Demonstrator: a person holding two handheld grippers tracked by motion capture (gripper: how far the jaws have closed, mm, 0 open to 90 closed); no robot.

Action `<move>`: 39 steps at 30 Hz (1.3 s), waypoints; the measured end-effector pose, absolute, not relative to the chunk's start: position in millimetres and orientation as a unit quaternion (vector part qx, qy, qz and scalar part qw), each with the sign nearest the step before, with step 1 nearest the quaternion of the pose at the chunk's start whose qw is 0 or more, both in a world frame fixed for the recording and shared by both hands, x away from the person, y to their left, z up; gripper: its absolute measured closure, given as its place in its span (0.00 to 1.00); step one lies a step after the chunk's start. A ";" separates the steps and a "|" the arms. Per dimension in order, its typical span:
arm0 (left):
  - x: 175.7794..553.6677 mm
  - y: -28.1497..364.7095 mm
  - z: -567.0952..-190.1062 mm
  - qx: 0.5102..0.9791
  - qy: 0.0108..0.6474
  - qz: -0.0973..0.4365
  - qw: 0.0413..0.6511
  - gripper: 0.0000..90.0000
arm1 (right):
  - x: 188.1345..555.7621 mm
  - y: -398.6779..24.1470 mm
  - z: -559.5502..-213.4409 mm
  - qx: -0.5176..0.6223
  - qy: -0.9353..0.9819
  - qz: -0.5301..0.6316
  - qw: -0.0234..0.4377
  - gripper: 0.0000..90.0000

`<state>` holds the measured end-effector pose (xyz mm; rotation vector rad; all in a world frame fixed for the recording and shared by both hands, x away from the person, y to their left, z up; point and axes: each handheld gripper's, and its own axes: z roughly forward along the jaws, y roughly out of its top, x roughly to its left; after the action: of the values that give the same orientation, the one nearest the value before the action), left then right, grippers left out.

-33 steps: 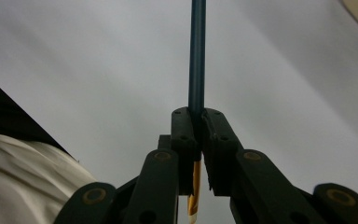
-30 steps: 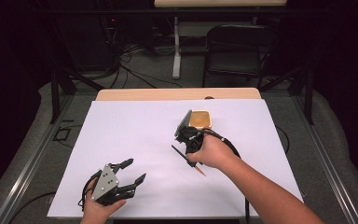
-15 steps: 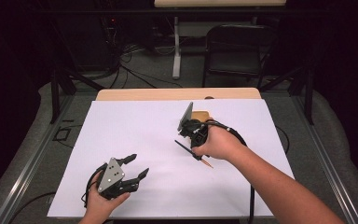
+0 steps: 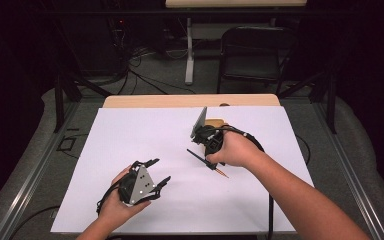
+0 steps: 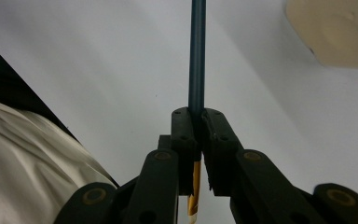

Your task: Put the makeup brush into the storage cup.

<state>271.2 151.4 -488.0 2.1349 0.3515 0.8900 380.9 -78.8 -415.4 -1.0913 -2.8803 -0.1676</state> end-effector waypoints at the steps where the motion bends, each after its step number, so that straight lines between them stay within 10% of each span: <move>1: 271.7 149.6 -488.2 0.842 0.133 0.355 0.383 0.42 | 380.9 -78.8 -414.7 -0.350 -0.935 -0.054 0.028 0.93; 39: 274.4 101.7 -489.4 0.821 -0.074 0.511 0.243 0.45 | 378.5 -69.4 -410.3 -0.334 -0.941 -0.044 0.031 0.93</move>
<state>274.4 101.7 -489.4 2.2445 -0.2034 1.3961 378.5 -69.4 -410.3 -1.0301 -2.8984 -0.1346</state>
